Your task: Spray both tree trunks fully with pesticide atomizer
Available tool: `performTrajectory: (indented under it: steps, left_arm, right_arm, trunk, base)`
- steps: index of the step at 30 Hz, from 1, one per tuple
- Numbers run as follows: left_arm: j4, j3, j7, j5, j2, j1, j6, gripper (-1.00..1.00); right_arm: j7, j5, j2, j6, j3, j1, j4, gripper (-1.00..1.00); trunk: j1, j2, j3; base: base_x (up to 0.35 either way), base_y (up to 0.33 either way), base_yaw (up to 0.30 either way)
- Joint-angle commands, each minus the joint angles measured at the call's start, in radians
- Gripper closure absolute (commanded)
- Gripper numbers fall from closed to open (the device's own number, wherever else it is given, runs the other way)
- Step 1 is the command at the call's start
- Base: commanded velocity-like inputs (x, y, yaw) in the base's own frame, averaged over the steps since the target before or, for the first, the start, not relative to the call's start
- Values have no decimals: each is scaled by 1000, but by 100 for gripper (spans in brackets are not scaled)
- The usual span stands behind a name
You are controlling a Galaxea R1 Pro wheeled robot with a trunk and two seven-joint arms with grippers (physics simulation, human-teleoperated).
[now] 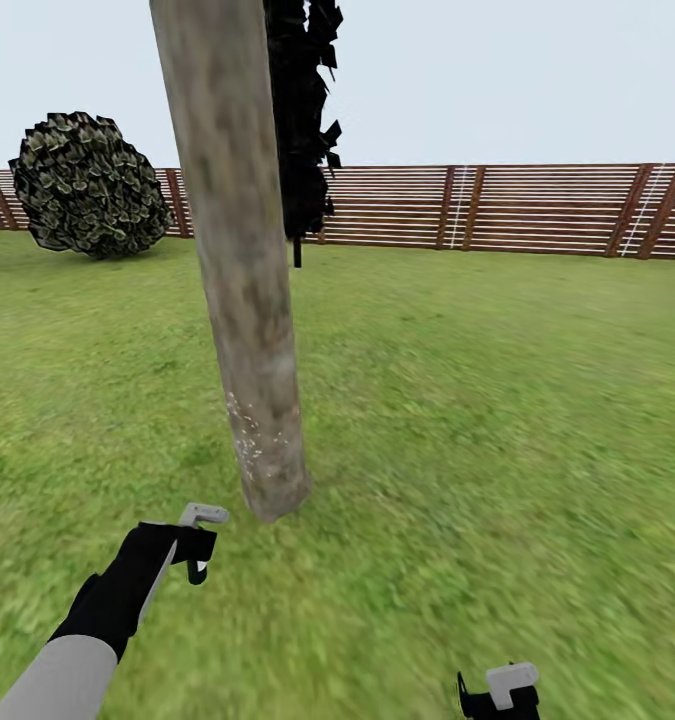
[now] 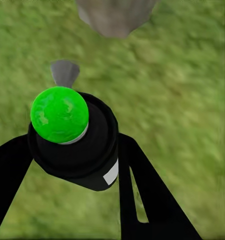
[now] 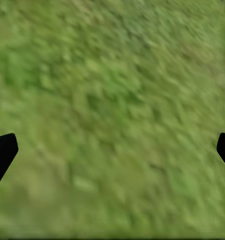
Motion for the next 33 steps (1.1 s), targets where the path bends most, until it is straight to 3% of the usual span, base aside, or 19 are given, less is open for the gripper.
performTrajectory:
  steps: [1,27,31,33]
  left_arm:
    - [-2,2,-9,-10,-1,-1,4,100]
    - [-1,11,-8,-13,-2,-1,4,100]
    - [-1,72,-8,-14,-2,-1,2,100]
    - [0,83,-7,-15,-1,-1,-5,100]
  right_arm:
    - [-7,11,0,-2,-4,-1,2,-100]
    - [-7,11,1,-1,-4,-1,2,-100]
    - [-7,11,1,-1,-4,-1,2,-100]
    - [-7,11,1,-1,-4,-1,2,-100]
  trunk:
    - [0,0,-1]
    - [0,0,-1]
    - [0,0,-1]
    - [0,0,-1]
  base:
    - [-34,-265,0]
    - [45,-274,10]
    - [111,-275,237]
    - [111,-275,273]
